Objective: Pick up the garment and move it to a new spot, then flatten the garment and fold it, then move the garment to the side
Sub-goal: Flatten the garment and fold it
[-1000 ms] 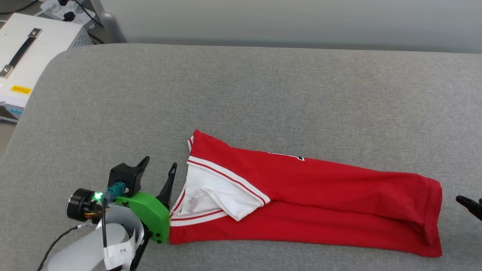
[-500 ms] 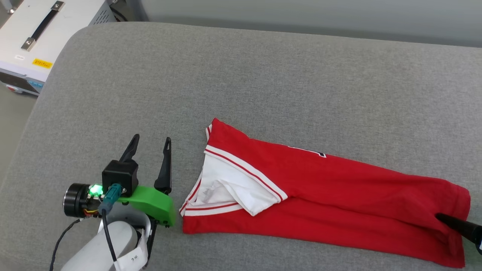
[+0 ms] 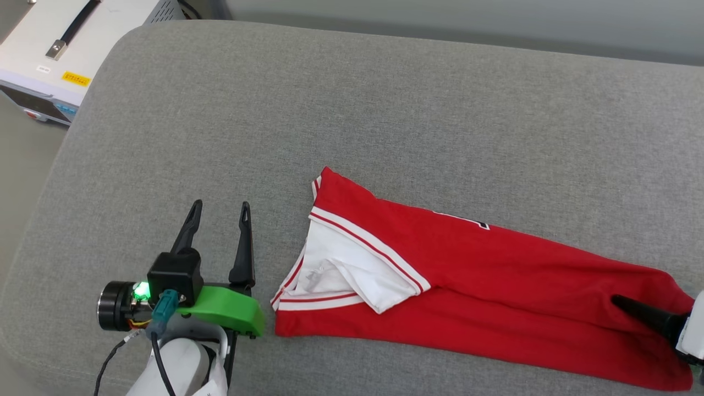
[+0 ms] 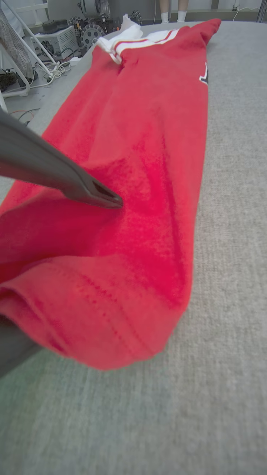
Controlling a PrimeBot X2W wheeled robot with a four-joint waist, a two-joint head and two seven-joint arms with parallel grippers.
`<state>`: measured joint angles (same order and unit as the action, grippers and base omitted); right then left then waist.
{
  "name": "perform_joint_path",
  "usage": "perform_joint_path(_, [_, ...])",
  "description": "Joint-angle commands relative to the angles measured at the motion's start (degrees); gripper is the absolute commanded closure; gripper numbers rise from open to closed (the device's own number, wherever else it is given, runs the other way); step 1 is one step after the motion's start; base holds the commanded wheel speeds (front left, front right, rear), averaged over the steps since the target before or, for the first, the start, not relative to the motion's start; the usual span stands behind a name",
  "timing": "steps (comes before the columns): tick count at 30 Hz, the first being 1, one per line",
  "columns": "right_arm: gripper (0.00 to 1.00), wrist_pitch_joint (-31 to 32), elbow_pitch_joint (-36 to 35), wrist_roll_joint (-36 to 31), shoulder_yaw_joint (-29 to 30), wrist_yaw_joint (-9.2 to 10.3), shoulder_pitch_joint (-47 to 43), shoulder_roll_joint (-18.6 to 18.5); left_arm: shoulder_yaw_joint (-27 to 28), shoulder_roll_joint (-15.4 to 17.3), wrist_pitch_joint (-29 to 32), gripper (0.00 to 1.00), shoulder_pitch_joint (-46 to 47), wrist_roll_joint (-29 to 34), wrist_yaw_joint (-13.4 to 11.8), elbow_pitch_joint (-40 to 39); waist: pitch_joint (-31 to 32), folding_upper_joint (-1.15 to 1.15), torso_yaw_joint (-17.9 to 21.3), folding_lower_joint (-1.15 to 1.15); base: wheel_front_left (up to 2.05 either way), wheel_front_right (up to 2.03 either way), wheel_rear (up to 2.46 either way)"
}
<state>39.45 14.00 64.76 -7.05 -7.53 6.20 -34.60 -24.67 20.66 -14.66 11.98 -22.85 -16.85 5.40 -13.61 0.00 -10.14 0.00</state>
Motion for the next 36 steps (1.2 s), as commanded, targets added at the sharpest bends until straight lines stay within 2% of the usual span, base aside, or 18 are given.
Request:
perform_joint_path(1, [0.79, -0.3, 1.1, 0.0, -2.1, 0.04, 0.1, 1.6, 1.2, -1.2, -0.3, 0.00, -1.3, 1.6, 0.8, -0.1, 0.1, 0.00, -0.1, 0.00, 0.00, 0.00, 0.00])
perform_joint_path(2, [1.00, -0.7, 1.3, 0.1, -2.4, 0.04, 0.1, 1.5, 1.9, -1.9, -0.3, 0.00, -1.7, 2.7, 1.4, -0.2, 0.1, 0.00, -0.1, 0.00, 0.00, 0.00, 0.00])
perform_joint_path(7, [1.00, -2.5, 2.5, 0.5, -3.1, 0.04, 0.4, 0.4, 5.1, -5.1, -0.3, 0.00, -3.9, 6.6, 3.6, -0.6, 0.9, 0.00, 0.1, 0.00, 0.00, 0.00, 0.00])
perform_joint_path(14, [1.00, -4.9, 4.0, 0.7, -2.4, 0.04, 0.5, -2.9, 8.7, -8.4, -0.3, 0.00, -6.4, 11.0, 6.3, -0.5, 2.4, 0.00, 0.7, 0.00, 0.00, 0.00, 0.00])
perform_joint_path(27, [1.00, -4.2, 7.1, -1.0, 2.4, 0.04, -1.7, -12.7, 13.2, -10.7, -0.3, 0.00, -10.3, 16.0, 10.0, -1.4, 6.0, 0.00, 1.8, 0.00, 0.00, 0.00, 0.00])
perform_joint_path(32, [1.00, -1.8, 3.2, 0.1, 3.2, 0.04, -4.0, -13.5, 14.6, -11.2, -0.3, 0.00, -11.4, 16.9, 11.1, -1.2, 6.9, 0.00, 2.3, 0.00, 0.00, 0.00, 0.00])
perform_joint_path(36, [1.00, 0.5, -2.6, 1.5, 3.4, 0.04, -4.7, -12.2, 15.2, -11.9, -0.3, 0.00, -11.9, 17.7, 11.9, -1.0, 7.2, 0.00, 2.7, 0.00, 0.00, 0.00, 0.00])
